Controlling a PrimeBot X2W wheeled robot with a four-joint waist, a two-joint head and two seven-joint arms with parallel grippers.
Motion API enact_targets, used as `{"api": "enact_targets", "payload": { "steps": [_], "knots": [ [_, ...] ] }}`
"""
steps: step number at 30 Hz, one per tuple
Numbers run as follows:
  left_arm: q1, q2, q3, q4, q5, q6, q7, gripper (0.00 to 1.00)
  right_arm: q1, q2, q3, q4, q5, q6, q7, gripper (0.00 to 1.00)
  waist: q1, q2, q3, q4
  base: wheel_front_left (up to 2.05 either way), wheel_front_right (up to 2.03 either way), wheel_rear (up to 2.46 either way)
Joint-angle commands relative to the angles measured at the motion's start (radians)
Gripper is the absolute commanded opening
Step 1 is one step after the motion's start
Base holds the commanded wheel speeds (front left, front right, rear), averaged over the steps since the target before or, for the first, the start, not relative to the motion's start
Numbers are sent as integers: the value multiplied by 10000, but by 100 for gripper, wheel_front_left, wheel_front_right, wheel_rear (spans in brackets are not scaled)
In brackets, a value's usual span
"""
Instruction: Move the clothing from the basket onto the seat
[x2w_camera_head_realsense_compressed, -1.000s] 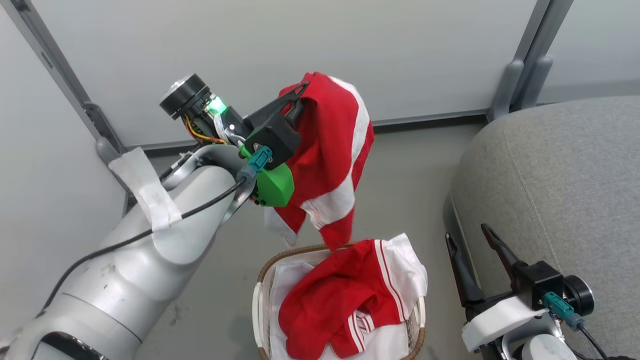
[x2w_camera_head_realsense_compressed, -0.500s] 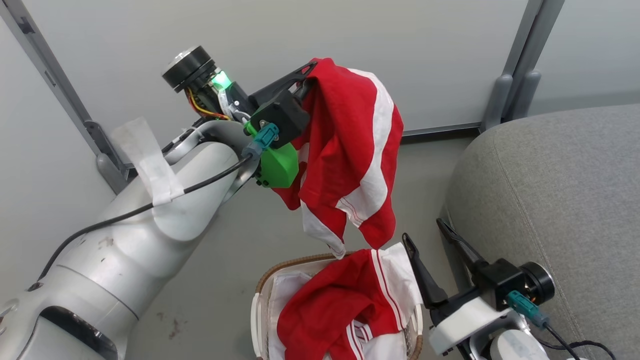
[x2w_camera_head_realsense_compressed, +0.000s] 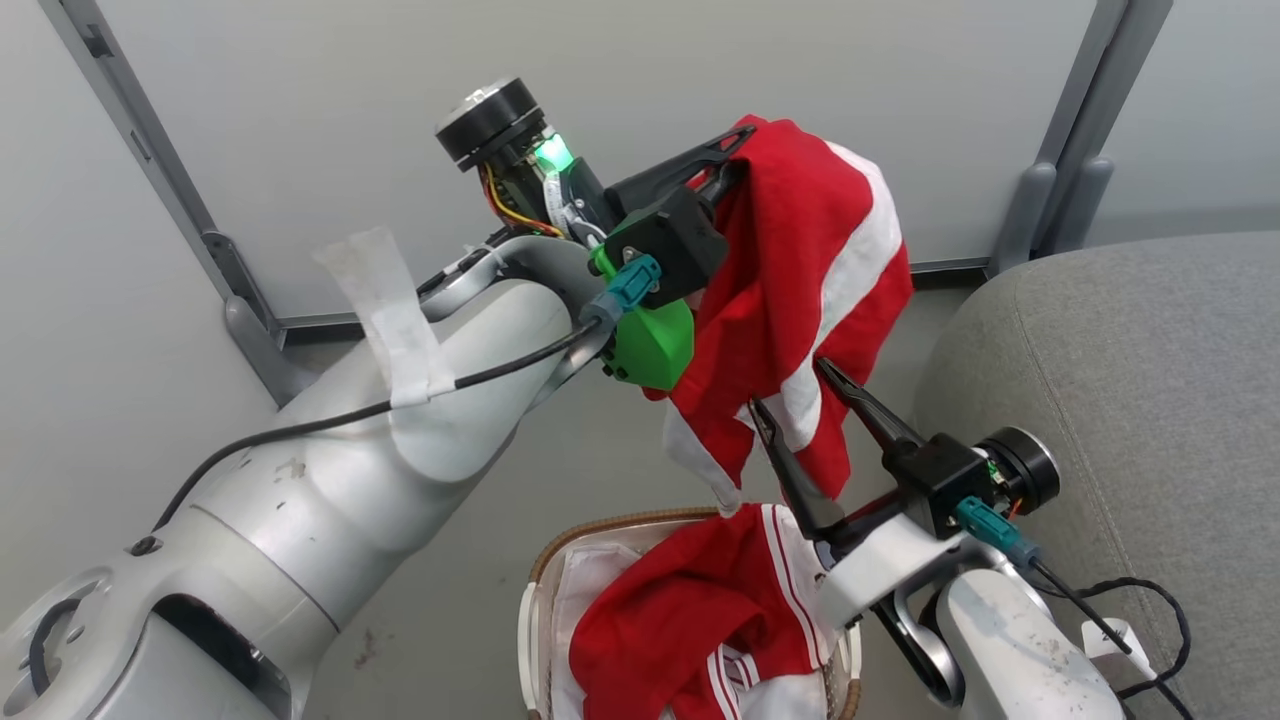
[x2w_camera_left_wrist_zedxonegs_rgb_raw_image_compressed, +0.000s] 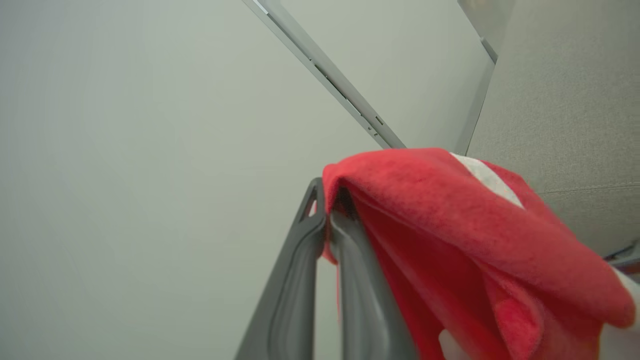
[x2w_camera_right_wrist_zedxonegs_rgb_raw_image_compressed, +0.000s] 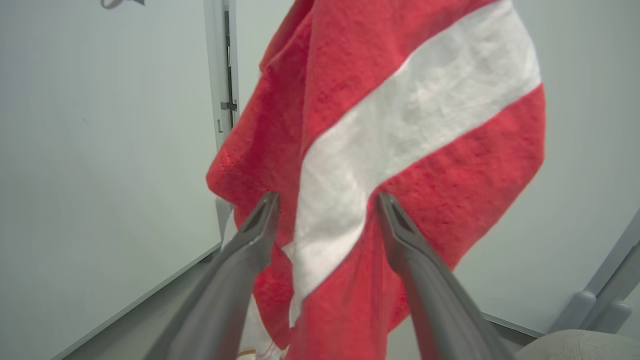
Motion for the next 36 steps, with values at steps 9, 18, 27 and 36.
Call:
{"api": "enact_targets", "payload": {
  "steps": [9,18,27,36],
  "knots": [
    [-156,-62,-243,-668,-255,19,-9,0,-353,-43,-1183,635,-686,-7,-49,100,1,0,-67,271,0,0,0],
    [413,117,-113,-995,-577,22,-10,0,-731,-48,-1267,1632,-538,-8,-49,0,1,0,-215,363,0,0,0],
    [1630,155,535,-1040,-1466,218,-10,9,-648,-48,-1410,1479,-310,-8,-49,0,1,0,-246,272,0,0,0],
    [4083,-117,2011,-1585,-2311,323,-10,100,-714,-47,-2297,729,-441,-8,-49,0,1,0,-162,194,0,0,0]
  ]
}}
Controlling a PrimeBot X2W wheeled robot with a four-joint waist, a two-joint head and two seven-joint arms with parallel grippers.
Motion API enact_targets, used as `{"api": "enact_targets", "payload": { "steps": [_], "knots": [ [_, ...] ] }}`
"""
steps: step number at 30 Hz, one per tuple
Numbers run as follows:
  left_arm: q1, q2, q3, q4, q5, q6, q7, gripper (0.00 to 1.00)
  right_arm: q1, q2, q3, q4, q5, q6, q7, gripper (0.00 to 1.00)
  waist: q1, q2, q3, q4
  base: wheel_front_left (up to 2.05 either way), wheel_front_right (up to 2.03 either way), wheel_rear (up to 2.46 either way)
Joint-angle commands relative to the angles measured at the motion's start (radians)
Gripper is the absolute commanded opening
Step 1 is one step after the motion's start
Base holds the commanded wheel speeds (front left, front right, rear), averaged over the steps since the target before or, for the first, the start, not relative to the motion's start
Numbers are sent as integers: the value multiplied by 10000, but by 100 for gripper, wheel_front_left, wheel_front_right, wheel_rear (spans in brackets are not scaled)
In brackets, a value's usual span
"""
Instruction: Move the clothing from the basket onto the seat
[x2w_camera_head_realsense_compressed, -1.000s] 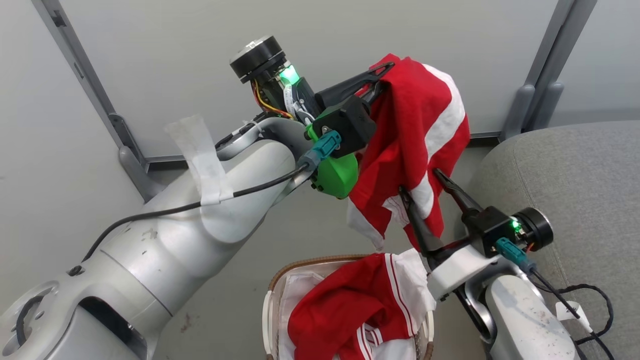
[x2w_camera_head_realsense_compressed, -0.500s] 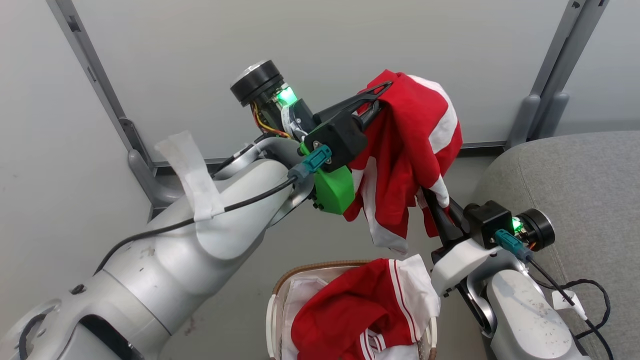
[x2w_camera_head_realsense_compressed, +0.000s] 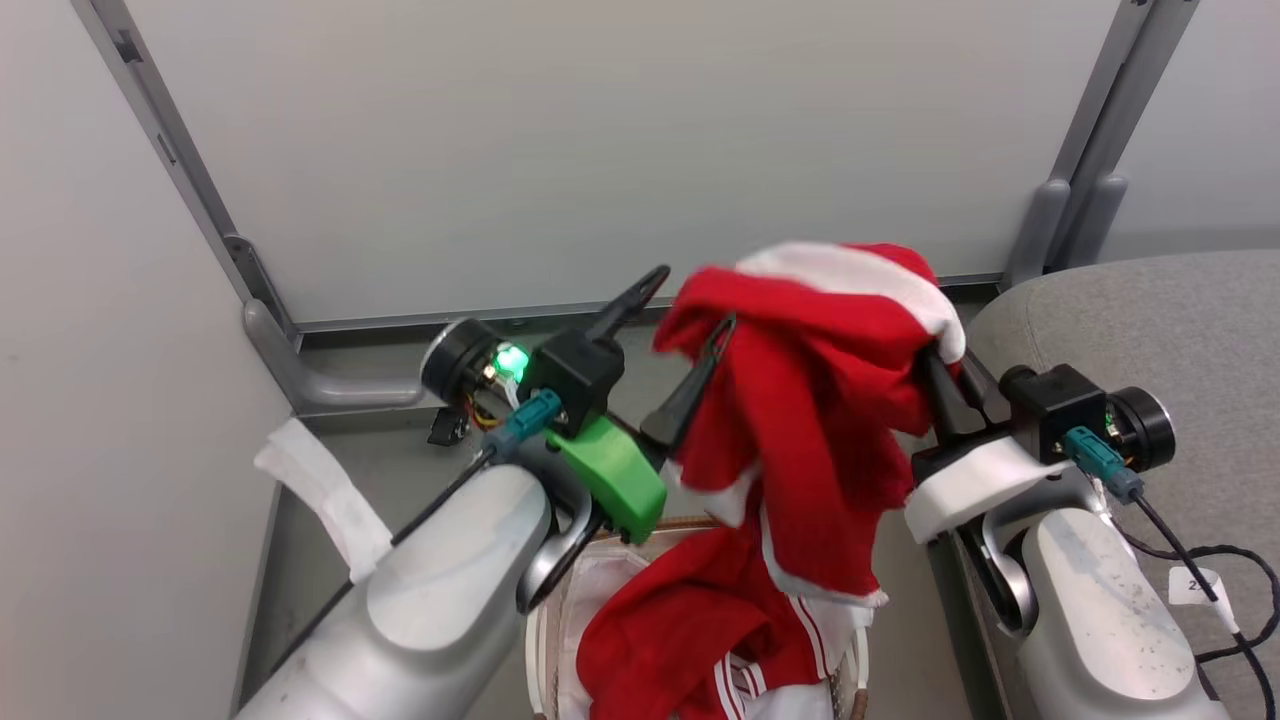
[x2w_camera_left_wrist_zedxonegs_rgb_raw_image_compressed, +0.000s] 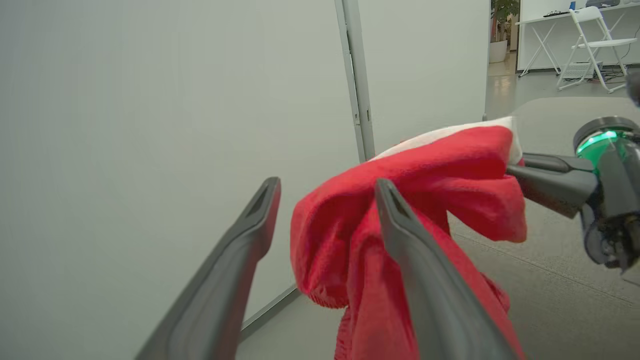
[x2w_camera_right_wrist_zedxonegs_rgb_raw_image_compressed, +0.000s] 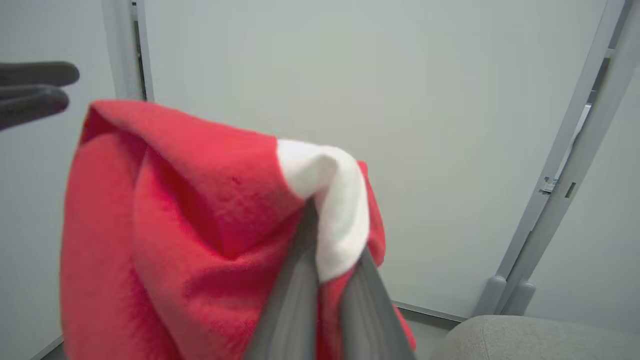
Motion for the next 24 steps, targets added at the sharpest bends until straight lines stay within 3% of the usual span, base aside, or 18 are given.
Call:
{"api": "enact_targets", "payload": {
  "steps": [1,11,24],
  "knots": [
    [429,7,134,-62,132,1,-10,100,-42,-39,-129,-146,-77,-8,-49,0,0,0,13,-13,0,0,0],
    [2390,-232,1019,46,389,-157,-10,100,137,-37,-772,-770,-437,-8,-49,0,0,0,130,-73,0,0,0],
    [3000,-371,1682,-89,1055,-290,-11,100,-99,-42,-1091,-827,-832,-8,-49,0,0,0,522,-507,0,0,0]
  ]
}}
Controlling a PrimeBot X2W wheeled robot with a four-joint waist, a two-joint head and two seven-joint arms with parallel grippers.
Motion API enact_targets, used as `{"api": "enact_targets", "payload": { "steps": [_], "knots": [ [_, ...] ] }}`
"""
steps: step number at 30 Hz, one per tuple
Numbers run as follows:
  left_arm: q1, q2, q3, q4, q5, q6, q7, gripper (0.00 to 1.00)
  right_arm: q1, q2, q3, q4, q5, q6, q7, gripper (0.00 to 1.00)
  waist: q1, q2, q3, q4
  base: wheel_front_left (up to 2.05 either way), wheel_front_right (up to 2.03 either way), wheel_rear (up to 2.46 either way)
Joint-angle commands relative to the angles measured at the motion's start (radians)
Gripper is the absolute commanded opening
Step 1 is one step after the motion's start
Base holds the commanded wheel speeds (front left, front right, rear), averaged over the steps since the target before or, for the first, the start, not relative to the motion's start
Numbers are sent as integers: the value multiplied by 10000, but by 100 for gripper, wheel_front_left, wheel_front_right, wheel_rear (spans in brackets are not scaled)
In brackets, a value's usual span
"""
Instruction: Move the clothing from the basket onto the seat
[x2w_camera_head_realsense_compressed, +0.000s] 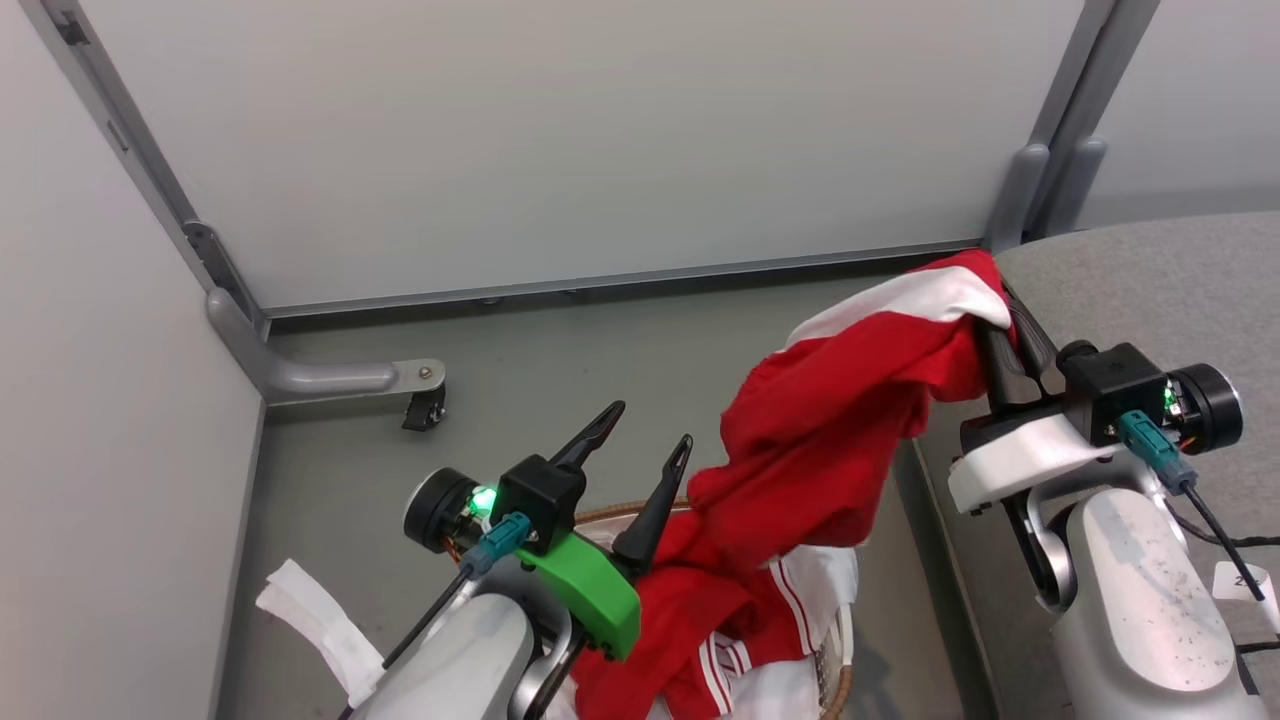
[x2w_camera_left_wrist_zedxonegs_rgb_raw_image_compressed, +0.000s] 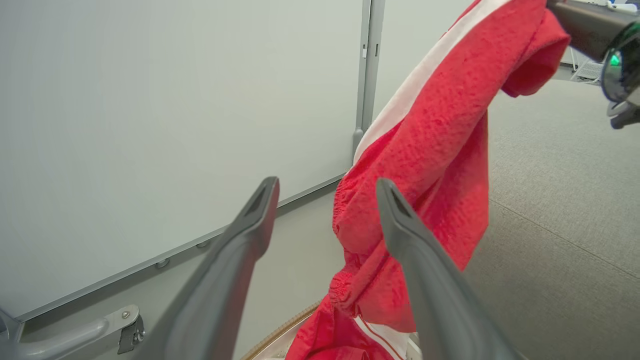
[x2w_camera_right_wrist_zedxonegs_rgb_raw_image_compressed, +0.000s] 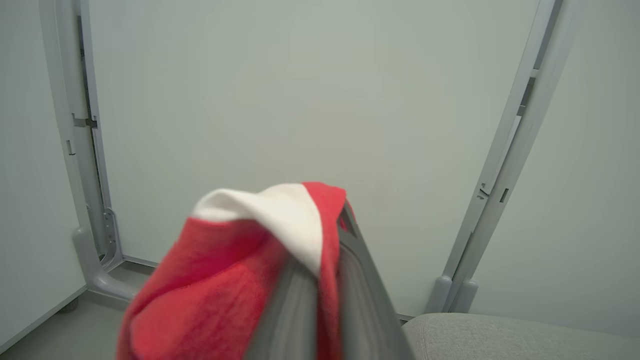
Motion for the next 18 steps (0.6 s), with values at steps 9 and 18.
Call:
{"api": "enact_targets", "payload": {
  "steps": [9,18],
  "knots": [
    [72,-149,210,-272,296,-42,-11,100,-538,-46,-233,-141,-394,-12,-49,0,0,-1,682,-1445,0,0,0],
    [-239,-193,-135,-286,381,-45,-11,100,-651,-38,-1047,-365,-575,-12,-49,0,0,-1,1215,-2981,0,0,0]
  ]
}}
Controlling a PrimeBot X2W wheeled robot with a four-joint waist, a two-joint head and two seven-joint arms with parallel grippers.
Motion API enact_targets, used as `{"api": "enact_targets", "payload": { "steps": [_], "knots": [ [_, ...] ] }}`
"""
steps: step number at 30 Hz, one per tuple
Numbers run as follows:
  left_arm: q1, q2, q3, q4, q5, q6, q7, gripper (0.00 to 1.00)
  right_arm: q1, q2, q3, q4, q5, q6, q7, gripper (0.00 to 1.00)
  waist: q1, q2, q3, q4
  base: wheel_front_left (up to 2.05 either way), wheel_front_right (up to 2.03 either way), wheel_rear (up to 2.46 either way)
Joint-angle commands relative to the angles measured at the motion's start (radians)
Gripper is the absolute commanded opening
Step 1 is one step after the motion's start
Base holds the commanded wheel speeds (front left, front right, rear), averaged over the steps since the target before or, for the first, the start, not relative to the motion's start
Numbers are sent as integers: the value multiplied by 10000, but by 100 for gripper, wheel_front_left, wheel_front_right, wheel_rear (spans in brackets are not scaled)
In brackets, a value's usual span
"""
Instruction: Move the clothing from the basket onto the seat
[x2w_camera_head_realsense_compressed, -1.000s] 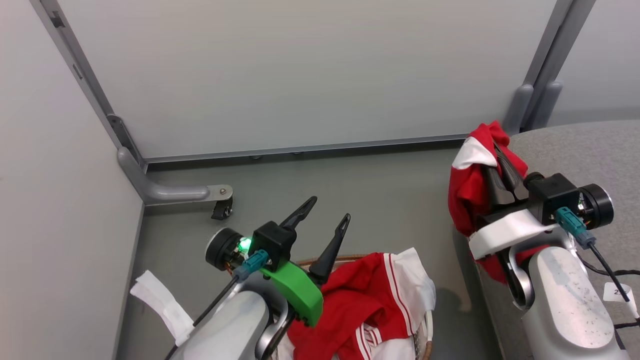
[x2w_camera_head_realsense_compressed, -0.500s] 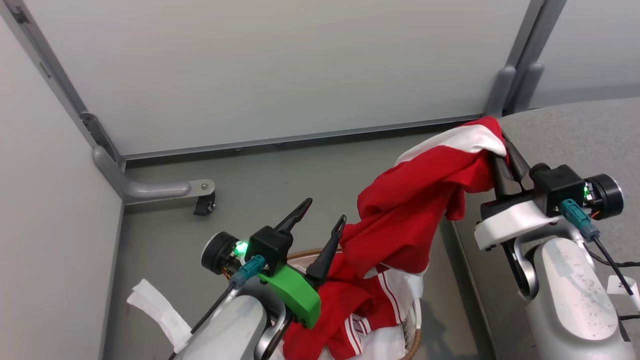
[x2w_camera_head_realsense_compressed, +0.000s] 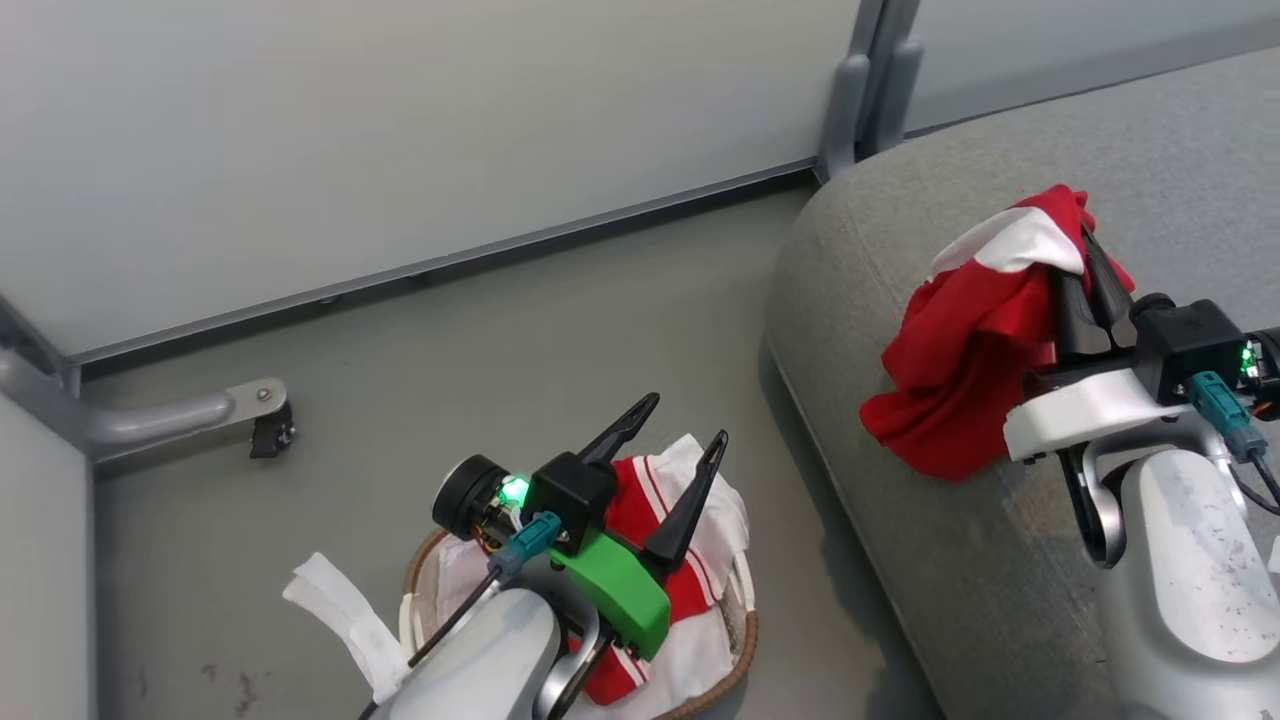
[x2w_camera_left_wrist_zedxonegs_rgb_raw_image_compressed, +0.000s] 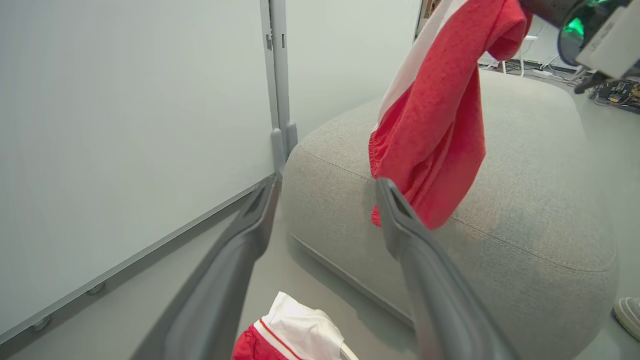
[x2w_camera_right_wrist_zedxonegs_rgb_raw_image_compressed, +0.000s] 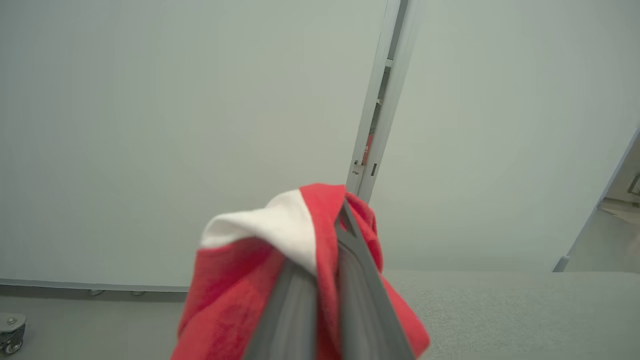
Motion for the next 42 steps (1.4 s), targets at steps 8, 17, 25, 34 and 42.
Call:
{"api": "enact_targets", "payload": {
  "steps": [8,17,25,34,42],
  "knots": [
    [-504,96,-390,10,19,-29,-9,100,-256,-23,-679,-310,-182,-14,-49,0,0,-1,945,-1596,0,0,0],
    [-740,207,-575,-87,93,-29,-9,100,-1006,-225,-795,-90,-761,-14,-49,0,0,-1,1484,-1522,0,0,0],
    [-1166,504,-450,-208,439,-28,-9,100,-3131,-1393,-1814,768,-806,-14,-49,0,0,-1,2570,-885,0,0,0],
    [-1804,966,-350,-421,876,-28,-9,100,-5946,-2899,-2872,2726,-431,-14,77,0,0,-1,4178,-155,0,0,0],
    [-2307,1067,-416,-656,1109,-26,-9,100,-7135,-3206,-3753,4365,-794,-14,3,0,0,-1,5244,276,0,0,0]
  ]
}}
